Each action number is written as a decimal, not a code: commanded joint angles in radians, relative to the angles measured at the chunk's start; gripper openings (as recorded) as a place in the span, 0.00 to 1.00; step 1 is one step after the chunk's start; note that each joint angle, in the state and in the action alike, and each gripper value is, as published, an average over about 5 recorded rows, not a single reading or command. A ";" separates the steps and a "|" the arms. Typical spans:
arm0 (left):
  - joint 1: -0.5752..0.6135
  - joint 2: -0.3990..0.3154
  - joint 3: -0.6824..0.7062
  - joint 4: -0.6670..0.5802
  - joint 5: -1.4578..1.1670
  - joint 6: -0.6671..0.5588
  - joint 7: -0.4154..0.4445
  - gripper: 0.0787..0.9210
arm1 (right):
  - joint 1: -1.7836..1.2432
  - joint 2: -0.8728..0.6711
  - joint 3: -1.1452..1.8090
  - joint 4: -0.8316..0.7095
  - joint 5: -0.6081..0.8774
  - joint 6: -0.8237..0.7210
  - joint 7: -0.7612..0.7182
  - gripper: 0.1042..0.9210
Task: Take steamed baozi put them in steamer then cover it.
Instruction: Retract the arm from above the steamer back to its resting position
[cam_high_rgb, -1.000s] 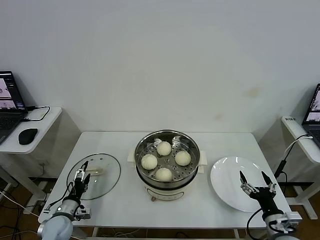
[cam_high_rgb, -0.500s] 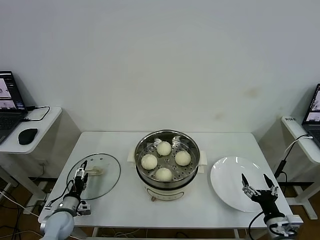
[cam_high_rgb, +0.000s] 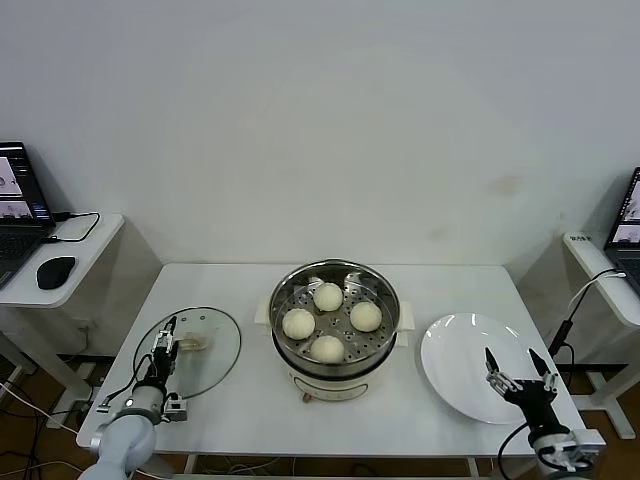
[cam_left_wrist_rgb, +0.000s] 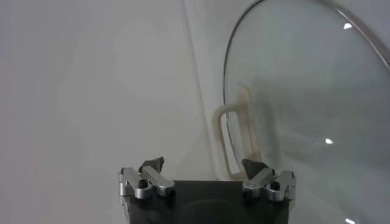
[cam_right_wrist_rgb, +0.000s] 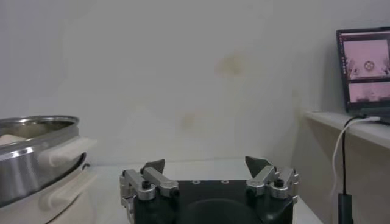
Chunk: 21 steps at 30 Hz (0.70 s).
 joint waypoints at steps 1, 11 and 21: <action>-0.051 -0.014 0.032 0.045 -0.007 0.066 0.001 0.88 | 0.007 -0.003 0.002 -0.016 -0.001 0.004 -0.001 0.88; -0.079 -0.030 0.055 0.065 -0.032 0.135 -0.004 0.88 | 0.026 -0.004 -0.002 -0.046 -0.002 0.008 -0.003 0.88; -0.089 -0.045 0.056 0.083 -0.066 0.191 -0.026 0.88 | 0.032 -0.005 -0.005 -0.062 -0.006 0.013 -0.004 0.88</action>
